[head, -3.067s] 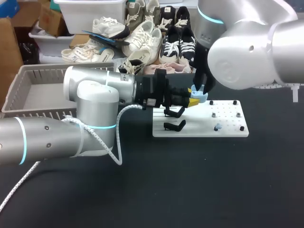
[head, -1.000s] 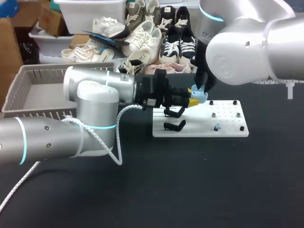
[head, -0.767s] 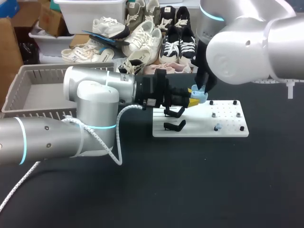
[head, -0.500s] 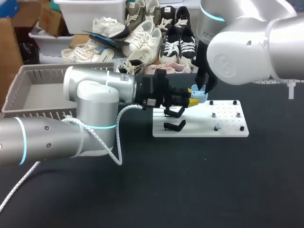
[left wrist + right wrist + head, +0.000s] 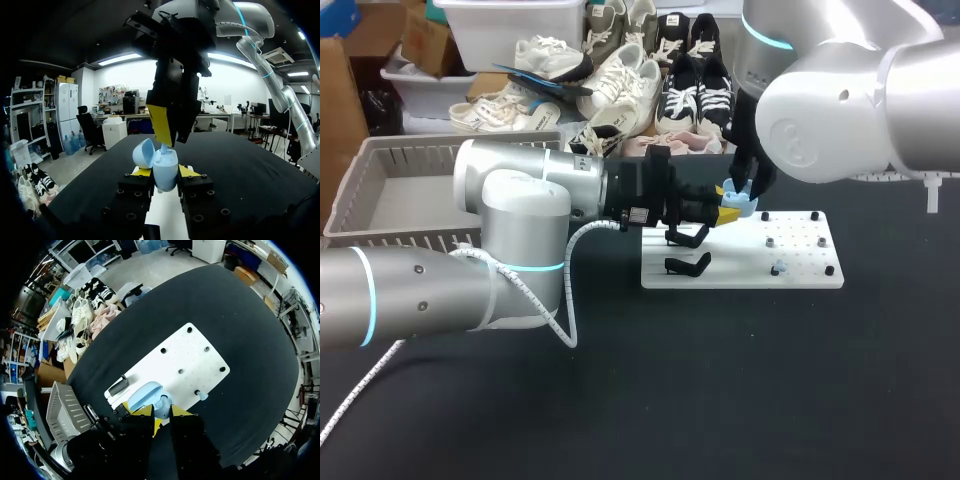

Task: Pick up each earbud case from the left stands, insert the matching earbuds, close the lid, and place the case in the box.

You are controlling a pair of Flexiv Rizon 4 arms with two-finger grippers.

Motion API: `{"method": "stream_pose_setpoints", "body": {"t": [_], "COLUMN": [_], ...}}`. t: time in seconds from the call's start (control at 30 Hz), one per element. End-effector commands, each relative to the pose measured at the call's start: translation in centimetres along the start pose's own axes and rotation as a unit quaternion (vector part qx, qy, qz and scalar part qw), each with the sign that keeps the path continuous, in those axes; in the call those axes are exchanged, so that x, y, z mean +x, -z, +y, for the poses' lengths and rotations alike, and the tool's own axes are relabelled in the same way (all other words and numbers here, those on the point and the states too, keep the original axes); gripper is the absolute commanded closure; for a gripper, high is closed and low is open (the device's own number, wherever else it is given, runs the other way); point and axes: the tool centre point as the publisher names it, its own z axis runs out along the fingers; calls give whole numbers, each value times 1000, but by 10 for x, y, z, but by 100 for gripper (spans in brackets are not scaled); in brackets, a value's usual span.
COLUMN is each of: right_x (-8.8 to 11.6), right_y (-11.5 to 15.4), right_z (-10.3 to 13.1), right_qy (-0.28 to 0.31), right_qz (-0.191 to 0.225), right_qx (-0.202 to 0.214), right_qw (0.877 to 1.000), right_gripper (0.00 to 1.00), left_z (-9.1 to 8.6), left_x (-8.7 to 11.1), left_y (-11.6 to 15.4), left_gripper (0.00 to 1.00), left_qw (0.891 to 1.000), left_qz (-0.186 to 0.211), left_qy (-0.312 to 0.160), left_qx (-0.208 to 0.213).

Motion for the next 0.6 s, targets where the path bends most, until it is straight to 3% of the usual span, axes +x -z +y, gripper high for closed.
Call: {"method": "stream_pose_setpoints", "body": {"t": [0.03, 0.6], "right_x": [0, -1], "right_y": [-1, -6], "right_z": [-1, -1], "right_qy": [-1, 1], "right_qz": [-1, 5], "right_qx": [0, 1], "right_qw": [1000, 1000], "right_gripper": [100, 100], "left_z": [-1, -1], "left_x": [0, 0], "left_y": [0, 0], "left_gripper": [100, 100], "left_qw": [1000, 1000], "left_qz": [0, 0], "left_qy": [0, 0], "left_qx": [-2, -2]}}
